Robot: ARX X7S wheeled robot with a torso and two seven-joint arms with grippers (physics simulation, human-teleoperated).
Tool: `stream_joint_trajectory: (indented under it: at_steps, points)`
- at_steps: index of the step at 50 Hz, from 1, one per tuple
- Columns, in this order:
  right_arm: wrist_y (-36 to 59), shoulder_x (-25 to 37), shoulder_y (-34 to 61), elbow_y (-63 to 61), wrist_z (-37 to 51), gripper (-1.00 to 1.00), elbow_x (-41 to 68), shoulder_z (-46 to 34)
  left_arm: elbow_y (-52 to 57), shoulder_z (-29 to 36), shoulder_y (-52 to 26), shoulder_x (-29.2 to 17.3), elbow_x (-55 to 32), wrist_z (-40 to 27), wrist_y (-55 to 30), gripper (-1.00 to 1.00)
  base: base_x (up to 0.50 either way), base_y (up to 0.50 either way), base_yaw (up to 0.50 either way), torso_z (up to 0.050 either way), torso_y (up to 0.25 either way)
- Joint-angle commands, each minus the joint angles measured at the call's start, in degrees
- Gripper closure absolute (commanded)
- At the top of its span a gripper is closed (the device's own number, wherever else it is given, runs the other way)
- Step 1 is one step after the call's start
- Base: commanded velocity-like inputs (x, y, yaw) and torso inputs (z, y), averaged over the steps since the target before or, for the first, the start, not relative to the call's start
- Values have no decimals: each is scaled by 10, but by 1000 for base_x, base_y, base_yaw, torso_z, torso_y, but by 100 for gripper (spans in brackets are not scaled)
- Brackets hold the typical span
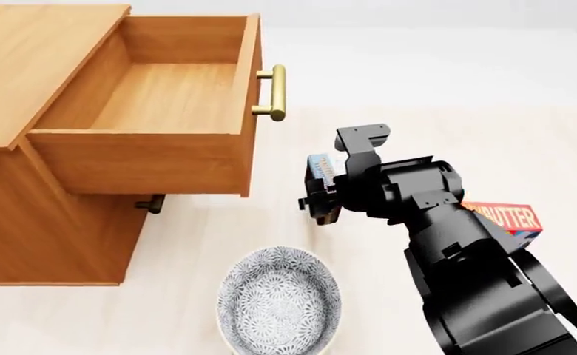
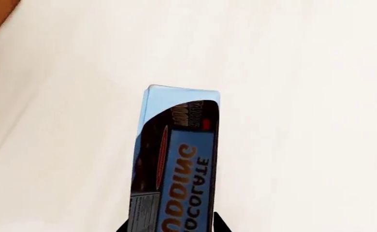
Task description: Put the chocolate pudding in the top drawer of the cabinet and close it.
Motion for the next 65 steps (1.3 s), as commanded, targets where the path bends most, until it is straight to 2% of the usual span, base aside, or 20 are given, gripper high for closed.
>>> stream_joint_trajectory:
  at_steps: [1,15,24,32,40,48,57,65]
  points:
    - [0,0,1,-1,-5,100,-7,8,-8,-1,-3,3,0,-1,0,-100,0,0,0,0,250]
    - [8,9,22,-9,-3,100,-27,24,-1,-4,-3,1,-4,-4,-7,-100,0,0,0,0,250]
    - [117,80,50,-180,53,100,4,43,12,-12,3,-1,-10,-10,-10,-100,0,0,0,0,250]
    - [149,103,135,-191,59,100,6,53,27,-17,4,-8,-15,-13,-15,-100,0,0,0,0,98]
    - [128,84,229,-119,27,100,-15,40,40,-21,4,-13,-20,-16,-24,-100,0,0,0,0,0]
    - [56,33,303,-4,-16,100,-39,34,45,-18,-2,-16,-20,-12,-29,-100,0,0,0,0,0]
    - [47,0,324,0,-20,100,-71,81,46,-15,-7,-21,-20,-9,-32,-100,0,0,0,0,0]
    - [29,-2,328,-33,27,100,157,-91,55,-15,-12,-25,-22,-8,-39,-100,0,0,0,0,0]
